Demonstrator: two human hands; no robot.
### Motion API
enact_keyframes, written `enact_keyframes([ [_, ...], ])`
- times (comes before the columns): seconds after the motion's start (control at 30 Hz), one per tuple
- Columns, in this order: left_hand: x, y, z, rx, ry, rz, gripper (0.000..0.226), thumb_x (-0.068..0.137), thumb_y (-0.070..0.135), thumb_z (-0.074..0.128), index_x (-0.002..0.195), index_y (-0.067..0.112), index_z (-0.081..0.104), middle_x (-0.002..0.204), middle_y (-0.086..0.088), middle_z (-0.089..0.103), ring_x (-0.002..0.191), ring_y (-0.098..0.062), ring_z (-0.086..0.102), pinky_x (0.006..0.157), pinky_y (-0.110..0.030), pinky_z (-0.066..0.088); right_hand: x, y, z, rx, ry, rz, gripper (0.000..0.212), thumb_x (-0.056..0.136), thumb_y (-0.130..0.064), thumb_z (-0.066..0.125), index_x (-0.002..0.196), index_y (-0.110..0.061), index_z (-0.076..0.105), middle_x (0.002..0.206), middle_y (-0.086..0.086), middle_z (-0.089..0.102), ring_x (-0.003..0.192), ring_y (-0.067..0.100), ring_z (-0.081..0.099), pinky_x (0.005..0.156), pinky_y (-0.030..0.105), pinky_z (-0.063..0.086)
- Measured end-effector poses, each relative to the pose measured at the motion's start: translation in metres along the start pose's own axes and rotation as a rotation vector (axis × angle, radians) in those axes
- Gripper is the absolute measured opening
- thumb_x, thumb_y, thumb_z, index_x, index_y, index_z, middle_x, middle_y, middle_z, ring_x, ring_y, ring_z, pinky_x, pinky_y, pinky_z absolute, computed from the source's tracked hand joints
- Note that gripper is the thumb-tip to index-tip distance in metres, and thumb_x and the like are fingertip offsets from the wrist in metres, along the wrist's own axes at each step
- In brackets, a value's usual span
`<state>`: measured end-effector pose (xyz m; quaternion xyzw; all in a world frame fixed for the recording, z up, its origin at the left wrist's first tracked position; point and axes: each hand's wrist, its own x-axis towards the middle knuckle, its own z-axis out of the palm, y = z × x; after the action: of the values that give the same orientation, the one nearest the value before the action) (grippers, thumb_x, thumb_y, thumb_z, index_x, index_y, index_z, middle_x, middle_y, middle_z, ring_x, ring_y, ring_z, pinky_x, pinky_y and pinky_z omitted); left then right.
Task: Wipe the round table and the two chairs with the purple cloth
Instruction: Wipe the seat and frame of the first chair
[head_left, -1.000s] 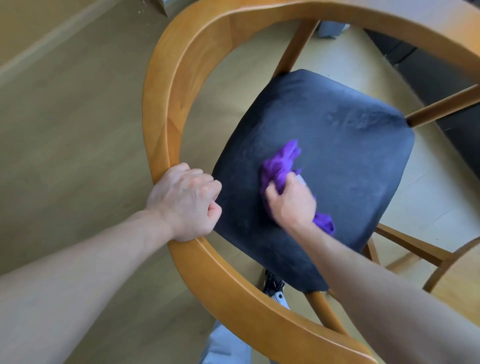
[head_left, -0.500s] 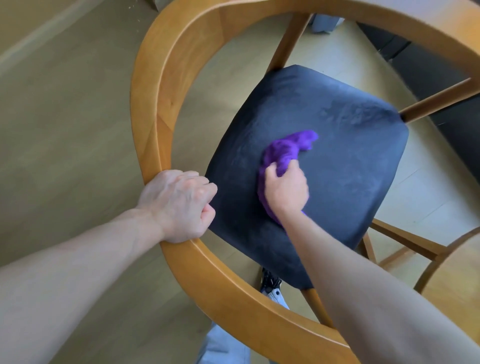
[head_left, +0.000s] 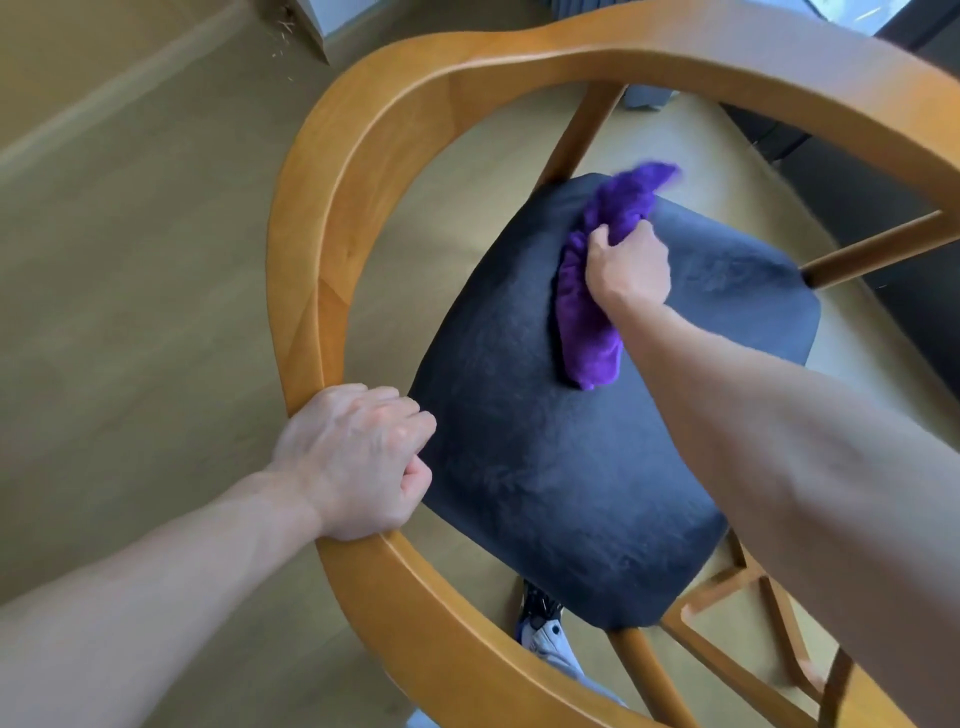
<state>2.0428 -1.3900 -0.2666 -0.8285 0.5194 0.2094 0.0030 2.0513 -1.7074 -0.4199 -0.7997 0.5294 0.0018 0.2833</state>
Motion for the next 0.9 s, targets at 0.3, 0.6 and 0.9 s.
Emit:
enact_keyframes([
  [0.3, 0.000, 0.003, -0.008, -0.002, -0.038, -0.018, 0.018, 0.075, 0.027, 0.041, 0.064, 0.019, 0.054, 0.060, 0.004, 0.055, 0.057, -0.022, 0.053, 0.055, -0.034, 0.044, -0.155, 0.014, 0.038, -0.484, -0.639, -0.968, 0.033, 0.090, -0.051, 0.052, 0.085, -0.020, 0.041, 0.088, 0.005, 0.065, 0.081, 0.034, 0.066, 0.059, 0.033, 0.034],
  [0.6, -0.001, 0.000, -0.005, -0.060, -0.013, -0.025, 0.021, 0.079, 0.030, 0.040, 0.067, 0.022, 0.055, 0.060, 0.006, 0.053, 0.054, -0.015, 0.048, 0.052, -0.028, 0.041, 0.014, -0.011, 0.001, -0.183, 0.006, -0.135, 0.044, 0.086, -0.051, 0.046, 0.105, -0.014, 0.058, 0.107, 0.016, 0.069, 0.099, 0.040, 0.067, 0.074, 0.039, 0.044],
  [0.9, -0.001, 0.003, -0.009, -0.013, -0.036, -0.065, 0.018, 0.072, 0.023, 0.042, 0.079, 0.018, 0.058, 0.066, 0.004, 0.053, 0.060, -0.023, 0.054, 0.057, -0.035, 0.044, -0.151, -0.002, 0.045, -0.532, -0.643, -1.023, 0.035, 0.090, -0.054, 0.052, 0.087, -0.021, 0.043, 0.077, 0.003, 0.059, 0.074, 0.033, 0.067, 0.054, 0.032, 0.034],
])
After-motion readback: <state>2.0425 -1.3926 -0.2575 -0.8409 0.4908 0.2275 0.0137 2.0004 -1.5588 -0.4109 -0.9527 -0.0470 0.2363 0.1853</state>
